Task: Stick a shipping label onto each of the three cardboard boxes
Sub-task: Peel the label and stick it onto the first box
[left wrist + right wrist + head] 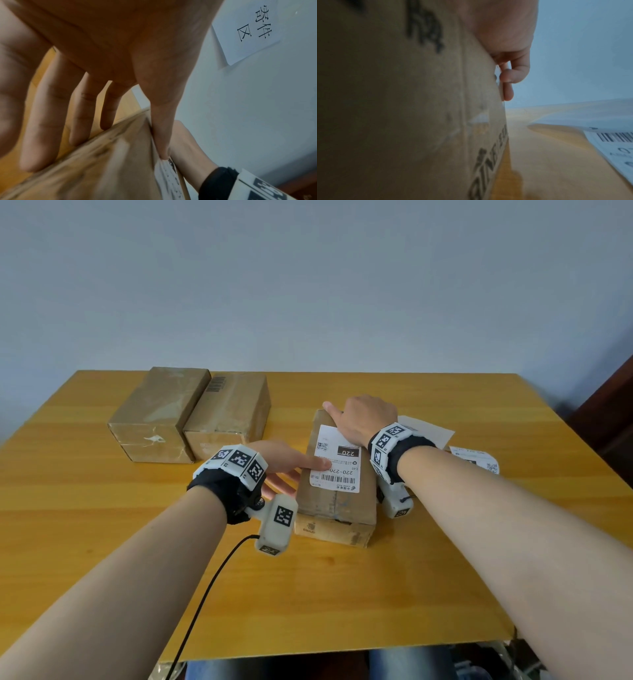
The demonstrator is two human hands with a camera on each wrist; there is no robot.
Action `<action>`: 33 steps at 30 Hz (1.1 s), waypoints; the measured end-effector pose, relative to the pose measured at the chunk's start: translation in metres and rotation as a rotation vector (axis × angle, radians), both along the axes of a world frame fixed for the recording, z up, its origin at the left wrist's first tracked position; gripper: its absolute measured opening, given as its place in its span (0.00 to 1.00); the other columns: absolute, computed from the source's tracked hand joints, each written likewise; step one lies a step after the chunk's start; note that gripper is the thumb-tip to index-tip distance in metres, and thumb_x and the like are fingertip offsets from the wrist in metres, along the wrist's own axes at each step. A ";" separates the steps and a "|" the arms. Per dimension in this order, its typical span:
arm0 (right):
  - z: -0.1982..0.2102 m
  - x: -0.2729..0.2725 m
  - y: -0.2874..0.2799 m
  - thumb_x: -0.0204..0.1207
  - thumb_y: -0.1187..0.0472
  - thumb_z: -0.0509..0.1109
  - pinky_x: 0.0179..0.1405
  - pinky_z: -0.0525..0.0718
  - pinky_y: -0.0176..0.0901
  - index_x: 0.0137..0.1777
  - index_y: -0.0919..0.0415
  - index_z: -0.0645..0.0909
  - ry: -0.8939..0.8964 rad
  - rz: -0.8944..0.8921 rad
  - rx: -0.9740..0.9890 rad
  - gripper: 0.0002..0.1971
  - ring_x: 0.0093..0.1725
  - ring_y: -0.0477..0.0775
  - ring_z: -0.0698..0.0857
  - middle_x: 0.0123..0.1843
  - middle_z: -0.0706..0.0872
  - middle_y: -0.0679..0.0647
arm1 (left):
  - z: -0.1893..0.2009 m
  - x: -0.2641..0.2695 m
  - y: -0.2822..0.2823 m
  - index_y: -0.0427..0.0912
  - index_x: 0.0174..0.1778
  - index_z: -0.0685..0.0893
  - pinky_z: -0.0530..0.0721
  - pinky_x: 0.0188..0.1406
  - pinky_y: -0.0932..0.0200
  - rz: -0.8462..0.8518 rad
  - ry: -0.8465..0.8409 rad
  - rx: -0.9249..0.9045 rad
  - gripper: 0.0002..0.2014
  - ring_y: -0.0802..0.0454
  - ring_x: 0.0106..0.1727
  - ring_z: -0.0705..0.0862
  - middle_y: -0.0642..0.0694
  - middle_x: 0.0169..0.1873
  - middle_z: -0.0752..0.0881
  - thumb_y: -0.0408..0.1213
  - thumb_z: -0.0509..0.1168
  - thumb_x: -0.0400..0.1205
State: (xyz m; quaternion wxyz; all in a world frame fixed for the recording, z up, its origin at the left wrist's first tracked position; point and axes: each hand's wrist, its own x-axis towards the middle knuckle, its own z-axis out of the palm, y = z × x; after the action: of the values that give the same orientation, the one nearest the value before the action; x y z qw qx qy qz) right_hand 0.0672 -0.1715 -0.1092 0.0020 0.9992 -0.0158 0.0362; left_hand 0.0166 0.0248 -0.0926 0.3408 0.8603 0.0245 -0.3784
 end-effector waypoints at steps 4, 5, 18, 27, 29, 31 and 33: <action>-0.001 0.007 -0.002 0.89 0.31 0.43 0.38 0.73 0.49 0.29 0.60 0.75 -0.016 0.011 -0.011 0.39 0.32 0.59 0.80 0.30 0.81 0.54 | 0.003 0.006 -0.002 0.52 0.53 0.92 0.87 0.60 0.49 -0.029 0.017 0.019 0.25 0.55 0.44 0.93 0.59 0.41 0.95 0.68 0.77 0.70; -0.001 0.009 -0.003 0.89 0.31 0.43 0.35 0.71 0.48 0.28 0.60 0.74 -0.024 0.018 -0.004 0.40 0.31 0.58 0.79 0.29 0.81 0.53 | 0.003 0.007 -0.002 0.52 0.54 0.92 0.86 0.63 0.47 -0.034 0.022 0.019 0.26 0.55 0.46 0.93 0.59 0.42 0.95 0.67 0.77 0.70; 0.000 0.021 -0.010 0.92 0.38 0.51 0.26 0.64 0.43 0.25 0.59 0.67 -0.100 0.098 0.108 0.35 0.24 0.55 0.72 0.24 0.72 0.53 | -0.001 0.009 -0.003 0.49 0.55 0.87 0.89 0.63 0.45 0.006 0.011 -0.046 0.25 0.53 0.50 0.94 0.56 0.44 0.95 0.63 0.78 0.72; 0.006 0.006 -0.023 0.91 0.36 0.43 0.31 0.71 0.45 0.30 0.60 0.74 -0.016 0.038 0.067 0.37 0.29 0.56 0.78 0.29 0.80 0.53 | 0.004 -0.002 0.002 0.56 0.62 0.87 0.91 0.57 0.43 0.008 -0.025 -0.025 0.28 0.50 0.51 0.94 0.54 0.52 0.93 0.72 0.68 0.75; 0.007 0.000 -0.026 0.91 0.36 0.42 0.33 0.71 0.45 0.31 0.60 0.76 0.032 -0.007 0.026 0.37 0.30 0.55 0.79 0.32 0.82 0.53 | 0.010 -0.007 0.002 0.55 0.63 0.86 0.92 0.55 0.42 0.007 -0.034 -0.008 0.27 0.49 0.53 0.93 0.53 0.56 0.92 0.71 0.65 0.78; 0.010 -0.006 -0.028 0.91 0.36 0.41 0.34 0.70 0.45 0.33 0.59 0.78 0.083 -0.059 0.001 0.37 0.31 0.54 0.80 0.34 0.84 0.53 | 0.018 -0.013 0.002 0.51 0.65 0.85 0.92 0.52 0.42 0.037 -0.050 0.008 0.28 0.48 0.51 0.91 0.50 0.56 0.91 0.68 0.63 0.81; 0.015 -0.013 -0.029 0.90 0.34 0.39 0.35 0.70 0.45 0.36 0.59 0.81 0.116 -0.101 -0.037 0.39 0.33 0.54 0.81 0.37 0.86 0.54 | 0.026 -0.020 0.003 0.48 0.73 0.80 0.92 0.42 0.48 0.070 -0.085 0.032 0.30 0.47 0.49 0.90 0.49 0.55 0.89 0.67 0.61 0.84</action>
State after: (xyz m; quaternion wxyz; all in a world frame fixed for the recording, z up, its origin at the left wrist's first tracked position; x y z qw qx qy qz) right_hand 0.0547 -0.2010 -0.0946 0.0231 0.9973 -0.0655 -0.0218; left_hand -0.0031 0.0277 -0.0668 0.3407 0.8795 0.0463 -0.3289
